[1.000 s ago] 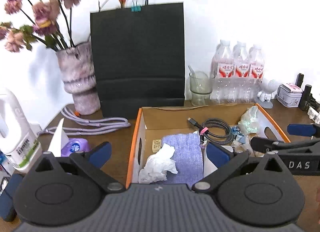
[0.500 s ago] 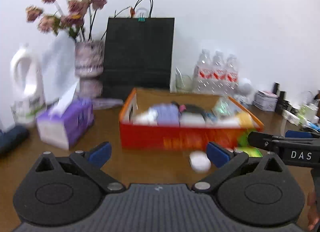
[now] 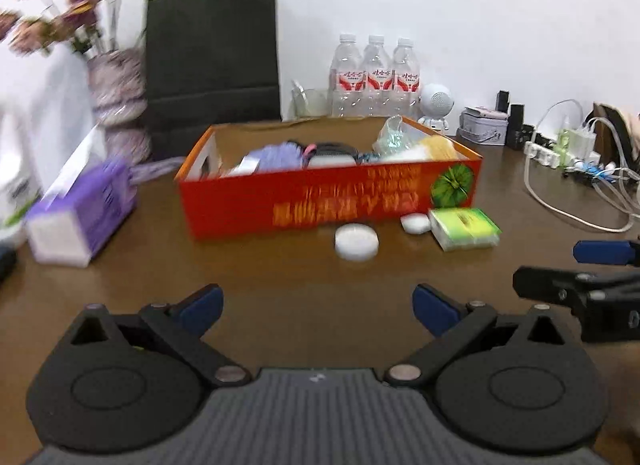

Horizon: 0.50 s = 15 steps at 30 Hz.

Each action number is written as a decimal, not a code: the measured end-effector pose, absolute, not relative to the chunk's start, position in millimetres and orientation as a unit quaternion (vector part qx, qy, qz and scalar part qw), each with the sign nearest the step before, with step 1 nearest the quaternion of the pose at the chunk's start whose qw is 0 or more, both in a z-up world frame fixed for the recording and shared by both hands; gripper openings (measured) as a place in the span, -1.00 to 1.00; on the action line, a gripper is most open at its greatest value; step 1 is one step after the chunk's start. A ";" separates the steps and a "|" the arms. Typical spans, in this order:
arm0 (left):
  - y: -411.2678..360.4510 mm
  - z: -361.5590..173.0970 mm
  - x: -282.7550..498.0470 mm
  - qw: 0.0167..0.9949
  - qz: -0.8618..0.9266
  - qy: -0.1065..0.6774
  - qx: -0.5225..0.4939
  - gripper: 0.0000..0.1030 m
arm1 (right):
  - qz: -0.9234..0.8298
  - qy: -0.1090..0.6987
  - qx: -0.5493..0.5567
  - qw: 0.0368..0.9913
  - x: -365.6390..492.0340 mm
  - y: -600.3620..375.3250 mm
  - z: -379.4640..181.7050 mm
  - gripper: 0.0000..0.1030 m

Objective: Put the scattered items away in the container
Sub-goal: 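Grasp the green tissue pack with the right tool while the left tool grasps the white disc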

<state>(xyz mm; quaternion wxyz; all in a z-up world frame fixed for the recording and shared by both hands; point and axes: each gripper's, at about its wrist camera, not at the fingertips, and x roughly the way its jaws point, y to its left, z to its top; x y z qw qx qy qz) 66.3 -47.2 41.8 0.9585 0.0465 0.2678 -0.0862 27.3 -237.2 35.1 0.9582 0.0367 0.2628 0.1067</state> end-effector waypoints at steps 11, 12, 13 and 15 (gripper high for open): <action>-72.8 10.8 162.0 0.941 -0.114 0.318 -0.001 0.46 | 0.087 0.289 0.013 0.953 130.8 -230.7 19.2 0.67; -75.4 10.3 166.8 0.939 -0.118 0.324 0.000 0.37 | 0.078 0.302 0.016 0.950 132.7 -230.8 16.4 0.67; -78.4 10.0 169.7 0.937 -0.123 0.326 0.002 0.20 | 0.068 0.308 0.013 0.949 133.8 -229.7 14.7 0.68; -84.6 8.2 168.6 0.940 -0.117 0.320 0.020 -0.02 | 0.053 0.303 -0.012 0.951 131.5 -224.8 12.4 0.68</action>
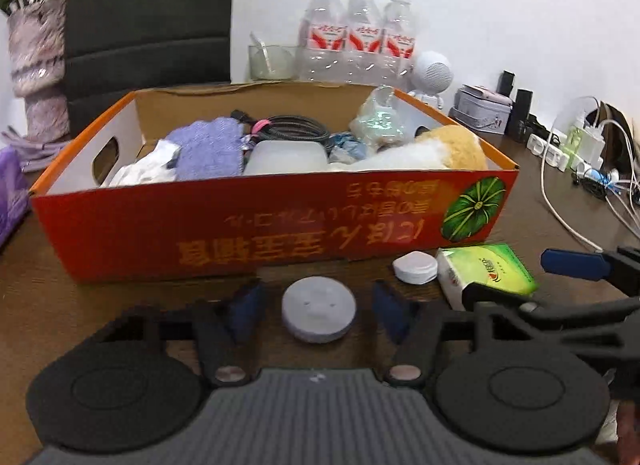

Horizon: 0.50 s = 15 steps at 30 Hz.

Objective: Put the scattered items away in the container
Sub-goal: 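Grasp the green tissue pack with the right tool while the left tool grasps the white disc, then lift the tissue pack and white disc with both tools over the box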

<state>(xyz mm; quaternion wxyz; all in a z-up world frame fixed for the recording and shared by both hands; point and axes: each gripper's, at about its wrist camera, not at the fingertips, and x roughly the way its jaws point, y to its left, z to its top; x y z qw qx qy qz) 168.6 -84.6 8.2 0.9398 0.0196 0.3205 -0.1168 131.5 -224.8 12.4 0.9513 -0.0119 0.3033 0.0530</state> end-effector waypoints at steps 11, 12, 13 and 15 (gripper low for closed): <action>-87.7 8.3 159.0 0.941 -0.114 0.314 0.053 -0.22 | 0.075 0.324 -0.010 0.943 134.3 -225.2 5.4 0.25; -88.4 8.5 157.4 0.941 -0.115 0.314 0.056 -0.22 | 0.072 0.324 -0.006 0.943 134.3 -226.8 5.4 0.25; -88.6 8.5 156.3 0.941 -0.116 0.313 0.058 -0.22 | 0.072 0.323 -0.003 0.944 134.0 -227.8 5.4 0.24; -87.0 8.6 153.1 0.941 -0.117 0.313 0.058 -0.22 | 0.074 0.322 0.003 0.944 133.1 -230.2 5.7 0.23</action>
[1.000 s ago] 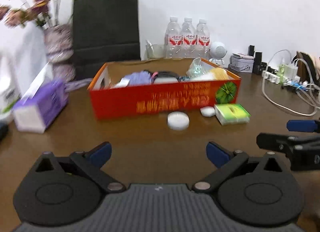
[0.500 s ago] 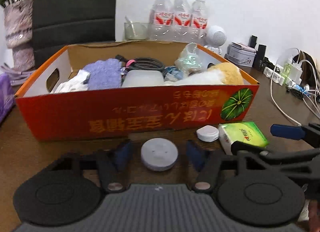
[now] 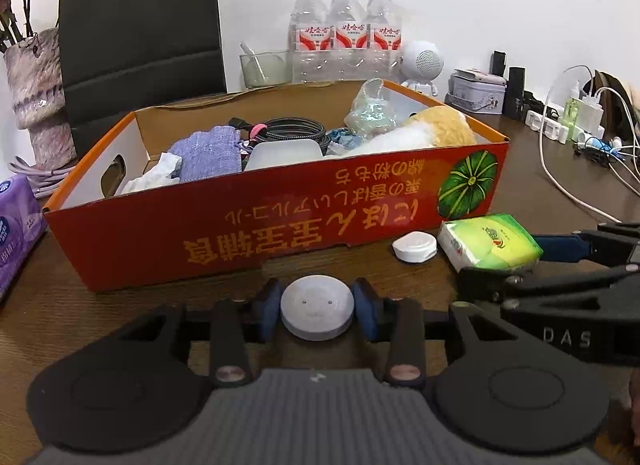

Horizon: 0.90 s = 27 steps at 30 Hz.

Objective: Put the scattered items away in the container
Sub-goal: 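Lift the tissue pack and white disc with both tools over the box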

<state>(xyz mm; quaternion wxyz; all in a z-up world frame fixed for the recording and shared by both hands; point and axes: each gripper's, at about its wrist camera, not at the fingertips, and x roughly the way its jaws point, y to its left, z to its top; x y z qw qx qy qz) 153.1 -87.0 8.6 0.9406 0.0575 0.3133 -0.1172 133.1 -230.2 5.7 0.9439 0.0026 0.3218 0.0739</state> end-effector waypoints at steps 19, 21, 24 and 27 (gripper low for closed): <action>-27.5 46.3 -17.1 0.974 -0.023 0.216 -0.062 -0.22 | 0.180 0.174 0.022 0.968 -12.4 -221.4 57.4 0.23; -28.2 48.3 -41.4 0.981 -0.016 0.186 -0.048 -0.22 | 0.183 0.160 0.017 0.970 -29.6 -219.3 62.7 0.23; -30.0 53.9 -69.1 0.990 -0.007 0.136 -0.026 -0.22 | 0.177 0.145 0.006 0.973 -50.4 -214.2 64.6 0.23; -27.9 59.4 -93.8 0.995 0.003 0.092 -0.029 -0.22 | 0.169 0.127 -0.007 0.977 -71.9 -209.6 58.9 0.23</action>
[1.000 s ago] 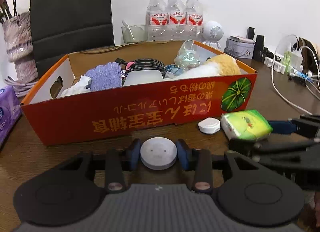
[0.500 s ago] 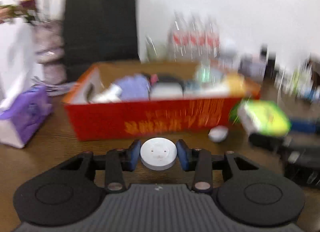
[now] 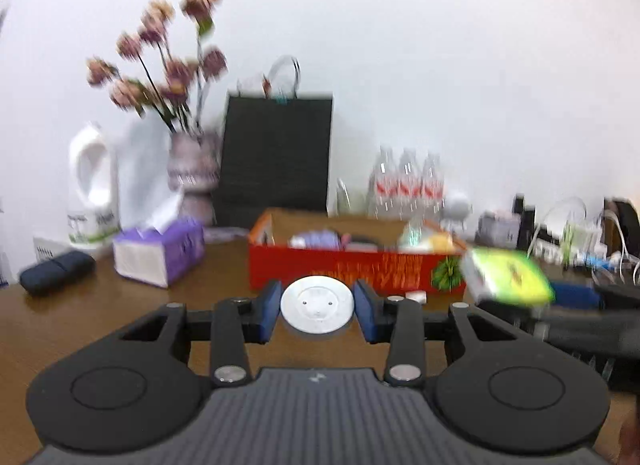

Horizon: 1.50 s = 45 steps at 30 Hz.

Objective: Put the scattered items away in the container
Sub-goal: 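Lift the tissue pack and white disc with both tools over the box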

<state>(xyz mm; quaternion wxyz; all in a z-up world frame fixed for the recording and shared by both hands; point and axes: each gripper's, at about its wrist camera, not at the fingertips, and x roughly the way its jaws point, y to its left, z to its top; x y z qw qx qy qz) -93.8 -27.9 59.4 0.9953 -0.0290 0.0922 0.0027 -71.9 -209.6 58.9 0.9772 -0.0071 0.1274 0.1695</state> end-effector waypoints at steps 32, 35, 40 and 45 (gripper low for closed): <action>8.2 123.0 235.8 0.983 -0.051 0.173 -0.045 -0.21 | 0.198 0.163 0.058 0.965 205.8 -216.6 130.8 0.24; 5.9 119.8 297.1 0.969 -0.053 0.238 -0.033 -0.21 | 0.208 0.241 0.053 0.947 280.0 -207.6 125.9 0.24; -4.5 77.7 377.9 0.928 0.002 0.372 0.018 -0.21 | 0.178 0.398 0.025 0.900 383.0 -176.3 80.9 0.24; -7.9 48.1 388.6 0.913 -0.019 0.404 0.048 0.01 | 0.171 0.468 0.033 0.866 411.9 -166.7 31.0 0.33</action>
